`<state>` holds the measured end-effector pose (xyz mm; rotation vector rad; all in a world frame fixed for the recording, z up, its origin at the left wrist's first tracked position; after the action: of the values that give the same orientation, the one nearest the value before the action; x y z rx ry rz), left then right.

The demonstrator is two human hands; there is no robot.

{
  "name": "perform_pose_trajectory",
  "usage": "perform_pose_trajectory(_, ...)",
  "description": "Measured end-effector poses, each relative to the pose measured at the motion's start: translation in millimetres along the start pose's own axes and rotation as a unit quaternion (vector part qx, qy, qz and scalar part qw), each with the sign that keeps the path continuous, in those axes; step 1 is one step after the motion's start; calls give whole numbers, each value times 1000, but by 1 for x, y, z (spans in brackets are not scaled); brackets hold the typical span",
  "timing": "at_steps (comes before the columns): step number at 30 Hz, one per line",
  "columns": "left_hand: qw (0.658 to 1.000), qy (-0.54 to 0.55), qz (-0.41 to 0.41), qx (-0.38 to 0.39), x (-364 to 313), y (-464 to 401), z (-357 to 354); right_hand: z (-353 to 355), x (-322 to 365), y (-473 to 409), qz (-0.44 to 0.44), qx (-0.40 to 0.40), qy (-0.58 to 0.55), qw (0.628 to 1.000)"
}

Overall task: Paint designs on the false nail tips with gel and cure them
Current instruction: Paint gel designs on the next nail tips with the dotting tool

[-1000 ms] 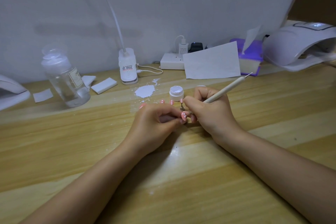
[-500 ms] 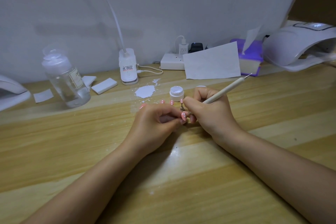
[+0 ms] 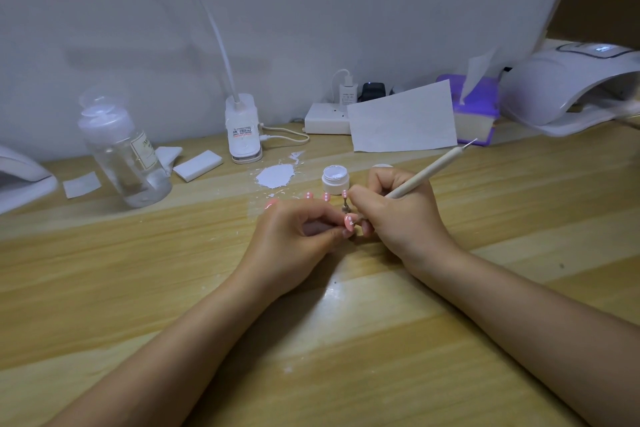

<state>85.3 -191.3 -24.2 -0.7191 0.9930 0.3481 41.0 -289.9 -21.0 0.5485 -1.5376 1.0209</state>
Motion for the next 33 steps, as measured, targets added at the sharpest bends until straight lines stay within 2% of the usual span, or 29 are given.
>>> perform_pose_trajectory(33, 1000, 20, 21, -1, 6, 0, 0, 1, 1, -1, 7, -2, 12, 1000)
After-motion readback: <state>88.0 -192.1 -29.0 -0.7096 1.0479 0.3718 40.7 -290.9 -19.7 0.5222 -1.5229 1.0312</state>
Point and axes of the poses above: each hand's wrist, its own y-axis away from the middle knuckle, its own z-axis out of the back of the hand, x = y × z, the point moved 8 cm from there along -y, towards the middle knuckle, and after that the axes turned 7 degrees about y, right-handed, at the moved point
